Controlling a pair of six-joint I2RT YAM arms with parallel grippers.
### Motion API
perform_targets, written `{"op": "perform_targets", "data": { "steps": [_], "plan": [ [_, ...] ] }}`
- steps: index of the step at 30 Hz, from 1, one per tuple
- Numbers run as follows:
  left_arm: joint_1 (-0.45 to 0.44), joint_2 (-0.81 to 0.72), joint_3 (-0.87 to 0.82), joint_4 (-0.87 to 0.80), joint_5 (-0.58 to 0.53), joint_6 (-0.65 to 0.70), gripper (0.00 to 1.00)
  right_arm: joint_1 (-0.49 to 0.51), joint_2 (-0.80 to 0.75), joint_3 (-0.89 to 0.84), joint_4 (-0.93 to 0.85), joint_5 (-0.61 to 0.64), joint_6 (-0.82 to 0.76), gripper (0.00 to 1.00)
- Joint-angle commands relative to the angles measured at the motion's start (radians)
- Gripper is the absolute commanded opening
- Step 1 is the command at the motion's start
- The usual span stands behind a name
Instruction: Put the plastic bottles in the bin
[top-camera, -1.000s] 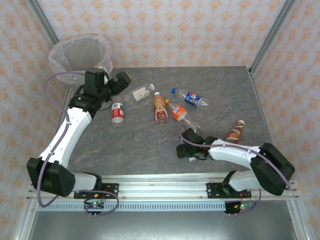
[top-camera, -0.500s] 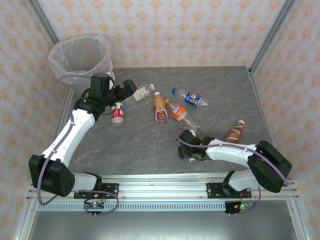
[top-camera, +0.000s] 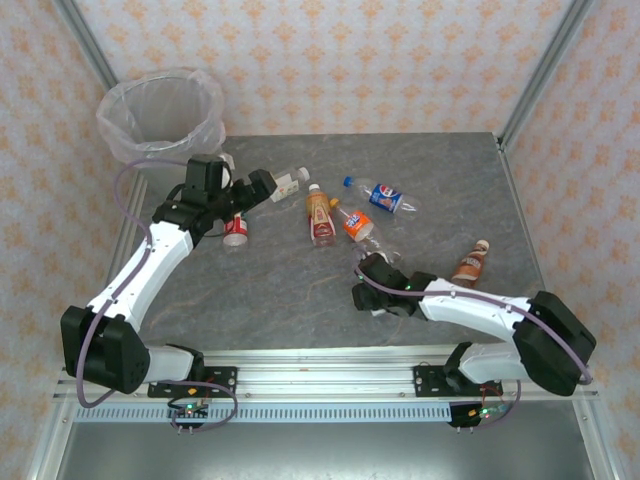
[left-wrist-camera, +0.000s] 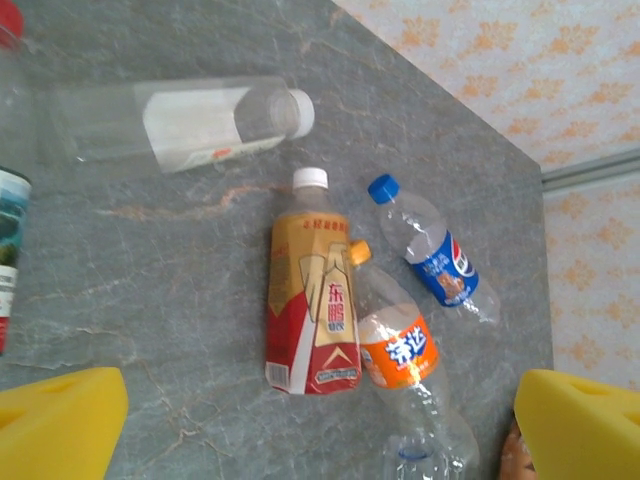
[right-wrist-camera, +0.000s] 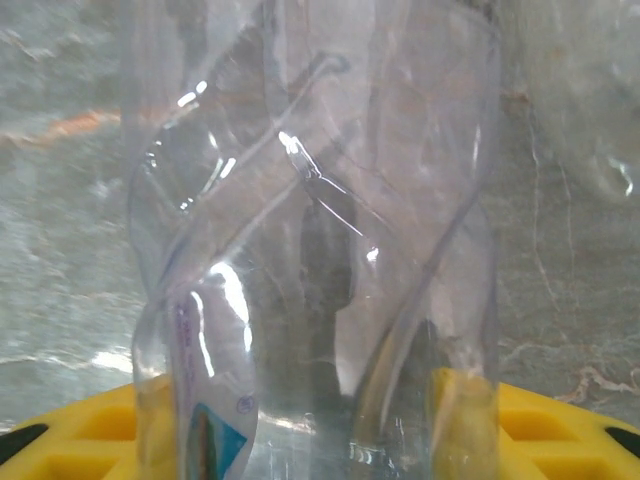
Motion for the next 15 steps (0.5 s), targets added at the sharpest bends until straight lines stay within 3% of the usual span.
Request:
{"op": "perform_targets", "data": {
  "steps": [1,5,8,11,15],
  "plan": [
    [-0.008,-0.018,-0.020,0.052,0.070,0.021,1.00,0.007,-0.043,0.040,0.073,0.011,0.013,0.45],
    [-0.009,-0.037,-0.041,0.038,0.069,0.037,1.00,0.007,-0.048,0.042,0.177,-0.011,0.053,0.44],
    [-0.014,-0.016,-0.047,0.051,0.194,0.022,1.00,0.007,-0.037,0.061,0.240,-0.027,0.071,0.43],
    [-0.064,-0.029,-0.107,0.145,0.268,-0.015,1.00,0.006,-0.024,0.110,0.286,-0.066,0.076,0.43],
    [-0.134,-0.029,-0.107,0.107,0.309,0.049,1.00,0.007,-0.009,0.155,0.374,-0.119,0.081,0.43]
  ]
}}
